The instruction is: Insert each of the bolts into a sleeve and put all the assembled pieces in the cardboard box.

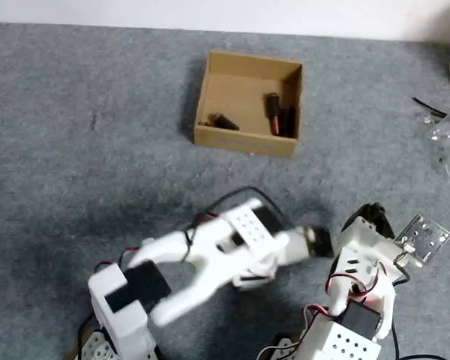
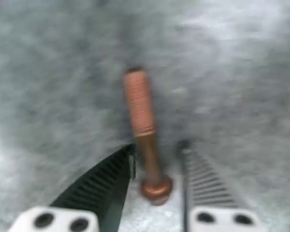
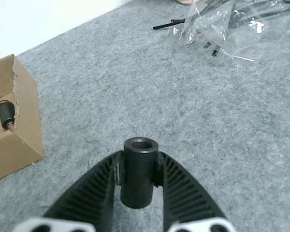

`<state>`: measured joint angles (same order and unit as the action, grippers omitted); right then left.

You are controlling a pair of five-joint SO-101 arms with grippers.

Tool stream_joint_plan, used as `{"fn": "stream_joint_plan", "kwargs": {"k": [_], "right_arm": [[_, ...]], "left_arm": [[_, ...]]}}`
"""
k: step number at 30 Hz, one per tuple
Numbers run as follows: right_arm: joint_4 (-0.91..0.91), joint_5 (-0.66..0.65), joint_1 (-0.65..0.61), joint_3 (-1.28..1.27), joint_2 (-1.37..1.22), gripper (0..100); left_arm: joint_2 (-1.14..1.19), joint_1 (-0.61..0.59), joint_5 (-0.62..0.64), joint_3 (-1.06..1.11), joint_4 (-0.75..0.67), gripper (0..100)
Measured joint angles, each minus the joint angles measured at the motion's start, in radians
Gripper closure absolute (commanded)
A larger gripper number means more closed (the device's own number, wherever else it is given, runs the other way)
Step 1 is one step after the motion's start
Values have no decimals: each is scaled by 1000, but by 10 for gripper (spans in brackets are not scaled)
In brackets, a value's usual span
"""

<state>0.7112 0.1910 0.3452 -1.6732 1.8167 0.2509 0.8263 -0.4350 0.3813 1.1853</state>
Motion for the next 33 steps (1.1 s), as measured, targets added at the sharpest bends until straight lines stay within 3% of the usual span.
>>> {"fn": "stream_joint_plan", "kwargs": {"k": [10, 19, 27, 33], "right_arm": [[0, 0, 0, 0, 0, 994], [0, 0, 0, 0, 0, 994], [0, 0, 0, 0, 0, 993], [0, 0, 0, 0, 0, 993]], "left_arm": [[-6, -34, -15, -14, 37, 993], [-241, -413, -37, 17, 64, 993], [-350, -523, -54, 75, 32, 994], [-350, -663, -292, 118, 29, 994]]}}
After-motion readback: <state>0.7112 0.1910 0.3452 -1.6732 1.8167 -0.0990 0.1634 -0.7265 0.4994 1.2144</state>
